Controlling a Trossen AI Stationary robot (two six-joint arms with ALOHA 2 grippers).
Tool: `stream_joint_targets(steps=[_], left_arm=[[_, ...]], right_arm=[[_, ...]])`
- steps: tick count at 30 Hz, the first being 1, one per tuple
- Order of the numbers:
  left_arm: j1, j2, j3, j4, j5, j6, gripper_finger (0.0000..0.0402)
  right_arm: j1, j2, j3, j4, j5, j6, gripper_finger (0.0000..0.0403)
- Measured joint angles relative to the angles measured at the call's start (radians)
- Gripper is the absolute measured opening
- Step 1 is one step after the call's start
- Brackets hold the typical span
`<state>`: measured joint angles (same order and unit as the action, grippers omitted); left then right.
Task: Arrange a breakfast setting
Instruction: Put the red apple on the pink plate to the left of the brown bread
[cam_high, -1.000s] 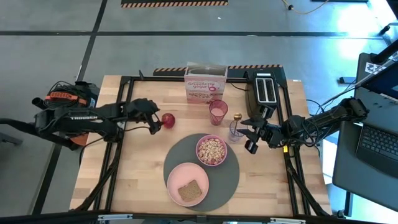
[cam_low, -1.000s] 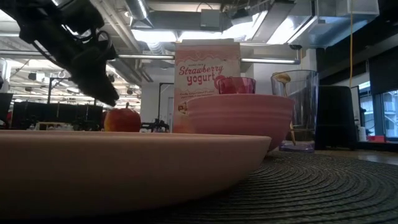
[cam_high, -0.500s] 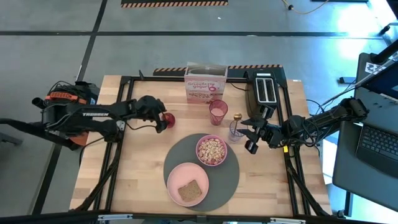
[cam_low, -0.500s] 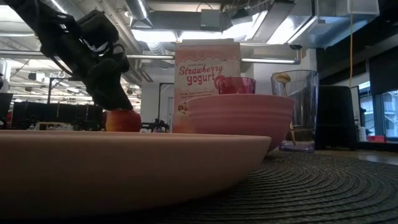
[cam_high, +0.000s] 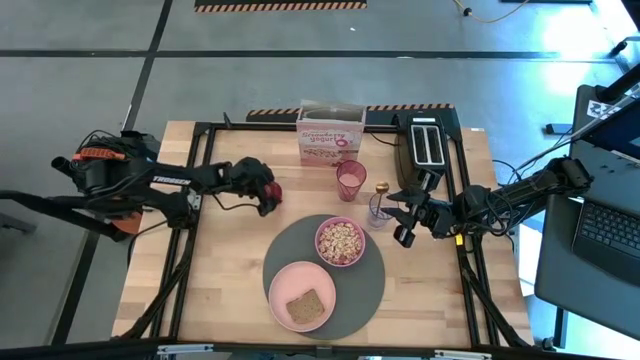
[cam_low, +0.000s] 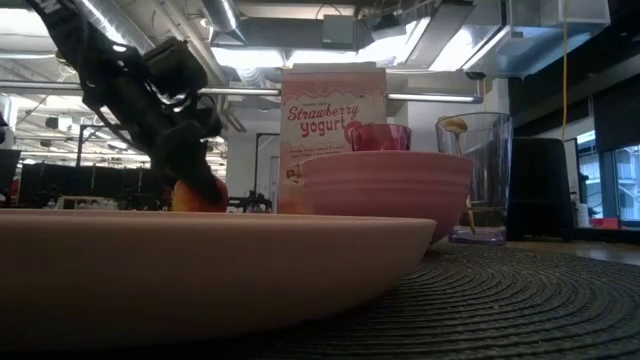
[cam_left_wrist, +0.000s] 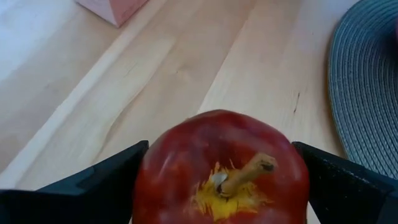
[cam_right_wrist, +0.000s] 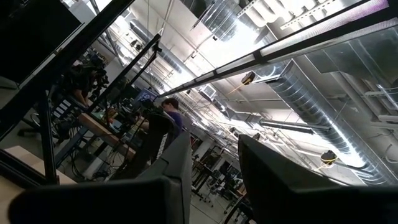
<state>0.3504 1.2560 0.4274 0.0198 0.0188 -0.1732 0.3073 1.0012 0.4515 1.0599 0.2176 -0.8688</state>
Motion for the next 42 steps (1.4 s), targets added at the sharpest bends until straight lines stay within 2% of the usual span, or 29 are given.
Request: stream_joint_targets(steps=[9, 17, 26, 38, 42], left_arm=[[-0.019, 0.014, 0.0, 0.007, 0.0, -0.009, 0.0378], [-0.02, 0.014, 0.0, 0.004, 0.001, -0.03, 0.0333], [-0.022, 0.0, 0.0, -0.012, -0.01, -0.03, 0.0344], [-0.072, -0.148, 0.0, -0.081, 0.001, -0.086, 0.0332], [-0.137, -0.245, 0.0, -0.089, 0.057, -0.137, 0.0333]], right_arm=[[0.0, 0.0, 0.0, -0.014, 0.001, 0.0, 0.0104], [0.0, 0.0, 0.0, -0.015, 0.002, 0.0, 0.0104], [0.0, 0.0, 0.0, -0.015, 0.004, 0.0, 0.0104], [0.0, 0.0, 0.0, -0.019, 0.029, -0.001, 0.0104], [0.0, 0.0, 0.0, -0.02, 0.034, -0.001, 0.0104]])
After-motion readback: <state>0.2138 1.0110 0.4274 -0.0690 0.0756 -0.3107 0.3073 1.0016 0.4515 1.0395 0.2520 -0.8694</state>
